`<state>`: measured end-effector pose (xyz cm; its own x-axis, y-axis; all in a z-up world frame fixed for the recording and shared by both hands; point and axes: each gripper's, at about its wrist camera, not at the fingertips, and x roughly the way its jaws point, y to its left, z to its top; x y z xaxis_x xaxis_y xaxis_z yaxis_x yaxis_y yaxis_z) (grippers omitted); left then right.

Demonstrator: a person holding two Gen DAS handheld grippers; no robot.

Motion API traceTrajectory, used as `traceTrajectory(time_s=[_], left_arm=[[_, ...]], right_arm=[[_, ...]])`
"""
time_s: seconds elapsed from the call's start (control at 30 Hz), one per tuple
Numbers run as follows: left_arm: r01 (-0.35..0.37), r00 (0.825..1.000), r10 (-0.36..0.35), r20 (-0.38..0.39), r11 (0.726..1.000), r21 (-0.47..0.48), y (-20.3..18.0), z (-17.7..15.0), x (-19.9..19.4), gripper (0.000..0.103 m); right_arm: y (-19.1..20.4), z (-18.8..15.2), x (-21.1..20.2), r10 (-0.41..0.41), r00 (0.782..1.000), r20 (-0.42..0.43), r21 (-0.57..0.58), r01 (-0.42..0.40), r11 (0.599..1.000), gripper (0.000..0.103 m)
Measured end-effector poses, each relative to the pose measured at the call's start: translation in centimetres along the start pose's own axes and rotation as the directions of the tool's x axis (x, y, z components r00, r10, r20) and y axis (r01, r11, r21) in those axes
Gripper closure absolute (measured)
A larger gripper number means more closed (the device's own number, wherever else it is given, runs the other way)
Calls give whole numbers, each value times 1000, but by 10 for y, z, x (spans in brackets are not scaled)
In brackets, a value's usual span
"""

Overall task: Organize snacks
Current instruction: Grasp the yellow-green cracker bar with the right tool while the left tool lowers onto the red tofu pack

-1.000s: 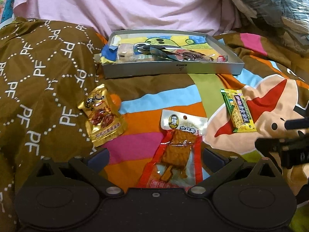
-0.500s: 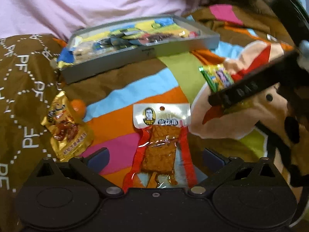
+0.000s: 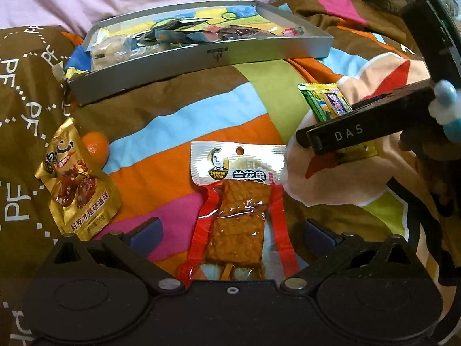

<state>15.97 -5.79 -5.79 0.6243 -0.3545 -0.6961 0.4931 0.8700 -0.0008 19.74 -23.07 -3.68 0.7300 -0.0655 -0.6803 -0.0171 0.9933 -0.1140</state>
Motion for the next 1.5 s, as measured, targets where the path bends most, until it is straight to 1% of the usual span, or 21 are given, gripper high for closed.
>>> traceTrajectory(time_s=[0.07, 0.1, 0.13, 0.17, 0.2, 0.23, 0.33, 0.37, 0.43, 0.53, 0.67, 0.93, 1.03, 1.17, 1.27, 1.5], left_arm=[[10, 1000, -10, -8, 1000, -3, 1, 1, 0, 1], [17, 1000, -17, -10, 1000, -6, 2, 2, -1, 1], [28, 1000, -28, -11, 1000, -9, 2, 2, -2, 3], [35, 999, -35, -11, 999, -11, 2, 2, -3, 6], [40, 999, -40, -11, 999, -11, 1, 2, -4, 8], [46, 999, -46, -11, 999, -9, 1, 2, -5, 12], [67, 998, -67, -11, 998, 1, -3, 1, -10, 24], [70, 998, -70, -11, 998, 0, -4, 1, -11, 29], [80, 997, -81, -12, 997, -6, -5, 1, -12, 35], [94, 995, -94, -17, 995, -31, -5, 0, -15, 37], [110, 993, -114, -37, 990, -88, 0, -4, -22, 37], [101, 990, -113, -79, 984, -146, -4, -18, -43, 37], [94, 991, -106, -77, 985, -145, -6, -21, -44, 33], [101, 991, -112, -72, 985, -140, -5, -19, -39, 19], [112, 990, -121, -71, 986, -122, -6, -18, -33, 13], [112, 990, -119, -77, 990, -88, -7, -18, -28, 11]], right_arm=[[1, -2, -4, 8, 1000, 11, -9, -8, 1000, 20], [1, -3, -6, 11, 1000, 15, -14, -11, 1000, 23], [0, -4, -8, 12, 1000, 18, -17, -12, 1000, 29], [-1, -5, -11, 14, 1000, 20, -19, -13, 1000, 36], [-2, -6, -13, 16, 1000, 20, -18, -16, 1000, 40], [-4, -7, -16, 28, 999, 18, -10, -28, 1000, 45], [-10, -10, -20, 86, 996, -8, 38, -86, 996, 51], [-9, -13, -22, 96, 995, -11, 39, -95, 995, 51], [-7, -18, -28, 111, 994, -16, 24, -110, 994, 51], [-3, -28, -36, 142, 990, -24, 14, -142, 990, 51], [0, -40, -51, 180, 983, -38, 11, -180, 984, 51], [13, -66, -83, 230, 972, -41, -37, -231, 972, 51], [19, -73, -90, 219, 975, -30, -80, -221, 972, 49], [22, -73, -89, 203, 979, -21, -95, -204, 974, 43], [22, -73, -85, 179, 984, -15, -88, -180, 980, 35], [21, -77, -78, 142, 990, -2, -73, -142, 987, 28]])
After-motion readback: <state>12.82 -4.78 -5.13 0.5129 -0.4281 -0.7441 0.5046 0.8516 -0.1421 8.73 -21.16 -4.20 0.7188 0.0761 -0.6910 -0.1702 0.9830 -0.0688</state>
